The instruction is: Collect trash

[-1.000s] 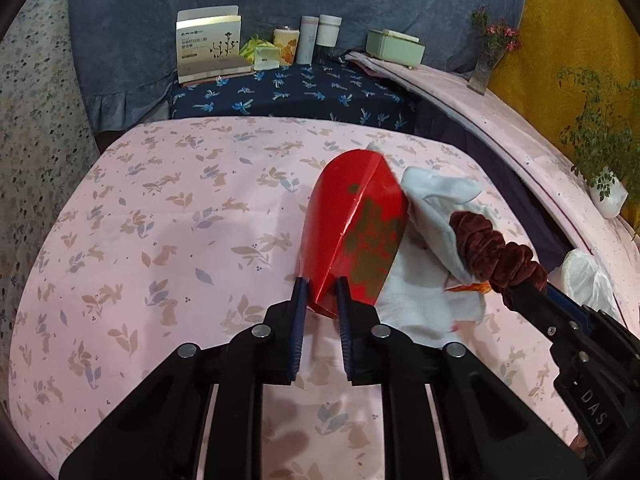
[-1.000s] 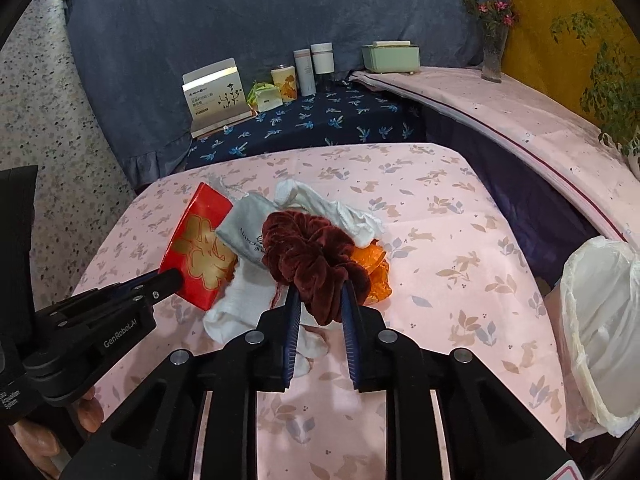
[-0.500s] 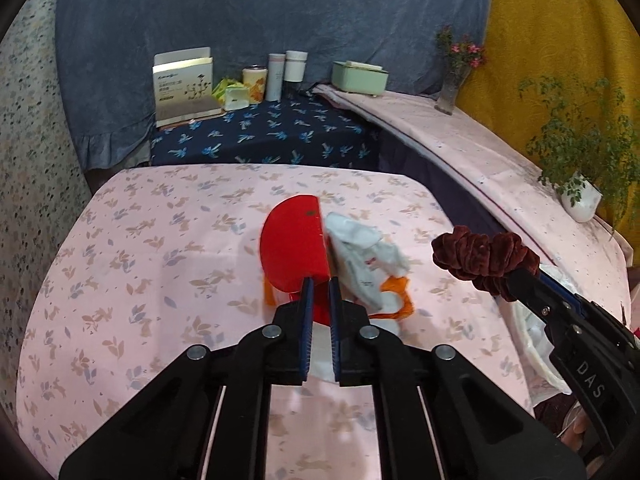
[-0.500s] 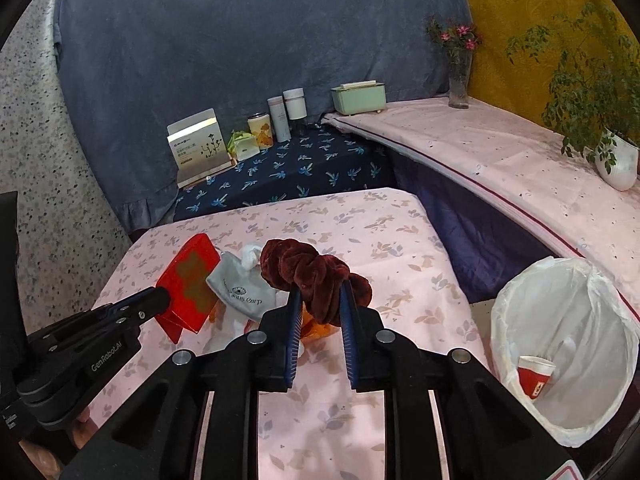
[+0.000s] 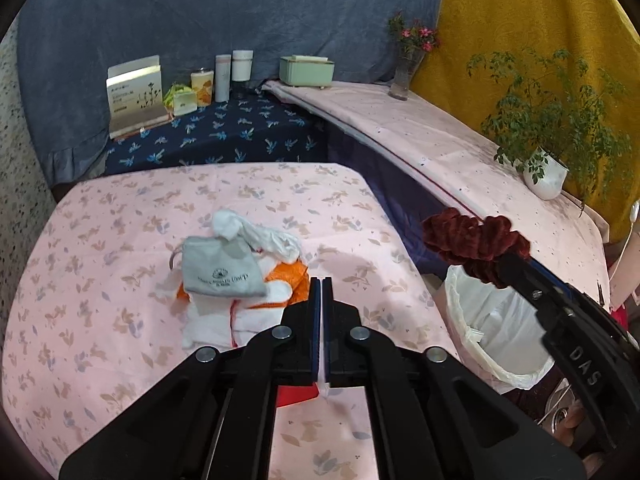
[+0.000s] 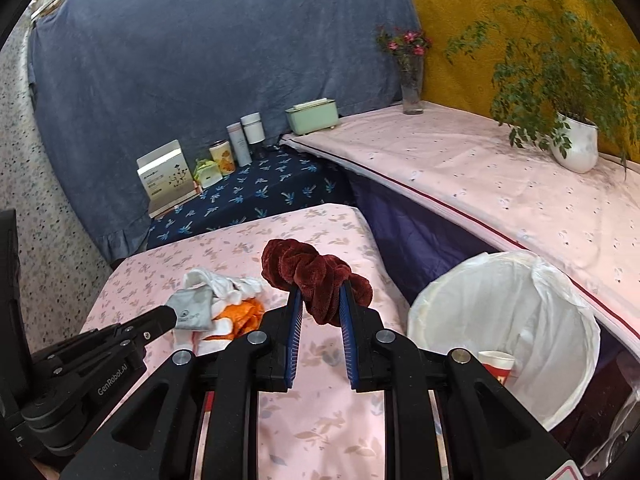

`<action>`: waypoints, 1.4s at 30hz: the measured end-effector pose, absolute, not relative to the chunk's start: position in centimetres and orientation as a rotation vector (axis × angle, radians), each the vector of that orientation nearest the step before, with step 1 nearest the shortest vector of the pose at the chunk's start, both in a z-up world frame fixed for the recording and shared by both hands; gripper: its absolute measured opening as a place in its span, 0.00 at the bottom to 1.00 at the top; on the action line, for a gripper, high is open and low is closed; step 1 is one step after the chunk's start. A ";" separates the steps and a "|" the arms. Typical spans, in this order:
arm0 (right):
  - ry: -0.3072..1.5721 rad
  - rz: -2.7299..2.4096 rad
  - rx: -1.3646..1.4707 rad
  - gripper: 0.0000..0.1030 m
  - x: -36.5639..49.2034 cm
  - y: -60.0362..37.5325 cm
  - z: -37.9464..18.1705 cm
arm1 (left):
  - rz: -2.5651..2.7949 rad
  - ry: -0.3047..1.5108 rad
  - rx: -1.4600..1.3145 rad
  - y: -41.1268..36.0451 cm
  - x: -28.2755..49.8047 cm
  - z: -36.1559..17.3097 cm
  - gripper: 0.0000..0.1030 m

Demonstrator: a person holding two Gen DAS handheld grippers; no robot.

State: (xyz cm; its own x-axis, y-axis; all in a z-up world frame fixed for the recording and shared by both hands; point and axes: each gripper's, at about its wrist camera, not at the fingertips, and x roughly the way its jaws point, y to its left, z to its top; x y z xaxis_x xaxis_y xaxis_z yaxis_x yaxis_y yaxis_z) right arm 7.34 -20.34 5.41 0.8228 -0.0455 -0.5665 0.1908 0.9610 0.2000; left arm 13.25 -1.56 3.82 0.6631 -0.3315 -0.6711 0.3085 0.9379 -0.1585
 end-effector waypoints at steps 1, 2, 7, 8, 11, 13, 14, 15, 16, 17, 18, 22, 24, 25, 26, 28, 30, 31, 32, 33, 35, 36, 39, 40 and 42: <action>0.595 -0.131 0.260 0.17 7.1 -20.7 5.2 | -0.341 0.771 -0.035 -1.4 13.3 3.4 0.04; 0.598 -0.134 0.264 0.17 7.0 -21.0 5.1 | -0.318 0.783 -0.036 -1.0 13.3 3.0 0.13; 0.608 -0.137 0.279 0.17 6.5 -21.4 4.3 | -0.242 0.828 -0.097 2.9 13.4 0.4 0.62; 0.611 -0.138 0.282 0.17 6.5 -21.3 4.0 | -0.239 0.843 -0.098 3.4 13.3 -0.1 0.63; 0.624 -0.135 0.281 0.17 6.4 -20.8 3.1 | -0.218 0.882 -0.101 4.6 13.0 -2.1 0.68; 0.635 -0.129 0.277 0.17 6.5 -20.2 2.6 | -0.212 0.899 -0.103 4.7 12.8 -3.1 0.76; 0.643 -0.126 0.273 0.17 6.6 -19.9 2.3 | -0.214 0.909 -0.109 4.7 12.8 -3.5 0.82; 0.648 -0.124 0.269 0.17 6.6 -19.7 2.0 | -0.217 0.924 -0.118 4.6 12.8 -4.0 0.83; 0.655 -0.121 0.269 0.17 6.6 -19.6 1.8 | -0.221 0.935 -0.122 4.4 12.8 -4.3 0.83; 0.660 -0.119 0.272 0.17 6.7 -19.5 1.6 | -0.226 0.944 -0.122 4.1 12.8 -4.7 0.84; 0.665 -0.116 0.276 0.17 6.7 -19.4 1.4 | -0.228 0.951 -0.122 3.8 12.8 -4.9 0.85; 0.677 -0.117 0.275 0.17 6.7 -19.3 0.9 | -0.223 0.958 -0.110 2.5 12.6 -5.6 0.89; 0.678 -0.119 0.279 0.17 6.6 -19.4 0.8 | -0.226 0.963 -0.097 1.7 12.7 -5.9 0.90; 0.679 -0.120 0.280 0.17 6.6 -19.5 0.8 | -0.225 0.969 -0.091 1.4 12.9 -6.1 0.90; 0.680 -0.122 0.281 0.17 6.6 -19.6 0.8 | -0.224 0.980 -0.084 1.0 13.1 -6.3 0.90; 0.682 -0.124 0.282 0.17 6.7 -19.7 0.9 | -0.218 0.991 -0.069 0.4 13.3 -6.8 0.90; 0.685 -0.126 0.284 0.17 6.8 -19.9 0.8 | -0.214 0.988 -0.051 0.0 13.4 -6.9 0.89; 0.685 -0.127 0.285 0.17 6.8 -19.9 0.8 | -0.212 0.987 -0.036 -0.2 13.4 -6.9 0.87; 0.685 -0.128 0.286 0.17 6.7 -20.0 0.7 | -0.218 0.986 -0.025 -0.3 13.4 -6.9 0.79; 0.685 -0.129 0.287 0.17 6.7 -20.1 0.7 | -0.229 0.989 -0.013 -0.5 13.3 -6.9 0.75; 0.686 -0.129 0.291 0.17 6.8 -20.2 0.7 | -0.235 0.983 0.001 -0.7 13.2 -6.8 0.66; 0.685 -0.130 0.293 0.17 6.7 -20.3 0.7 | -0.241 0.982 0.008 -0.9 13.2 -6.7 0.57; 0.679 -0.132 0.296 0.17 6.6 -20.6 0.8 | -0.278 0.996 0.006 -1.4 13.2 -6.4 0.22; 0.677 -0.134 0.297 0.17 6.6 -20.8 0.9 | -0.284 1.005 0.009 -1.7 13.2 -6.3 0.16; 0.670 -0.140 0.301 0.17 6.4 -21.2 1.1 | -0.301 0.992 0.022 -2.5 13.1 -6.0 0.10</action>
State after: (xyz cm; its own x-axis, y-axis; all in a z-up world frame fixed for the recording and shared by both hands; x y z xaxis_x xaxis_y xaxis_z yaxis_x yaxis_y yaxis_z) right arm 6.41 -21.22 1.06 0.7764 -0.0312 -0.6294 0.2235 0.9475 0.2287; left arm 13.14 -2.46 -6.02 0.5089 -0.2398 -0.8267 0.2598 0.9584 -0.1181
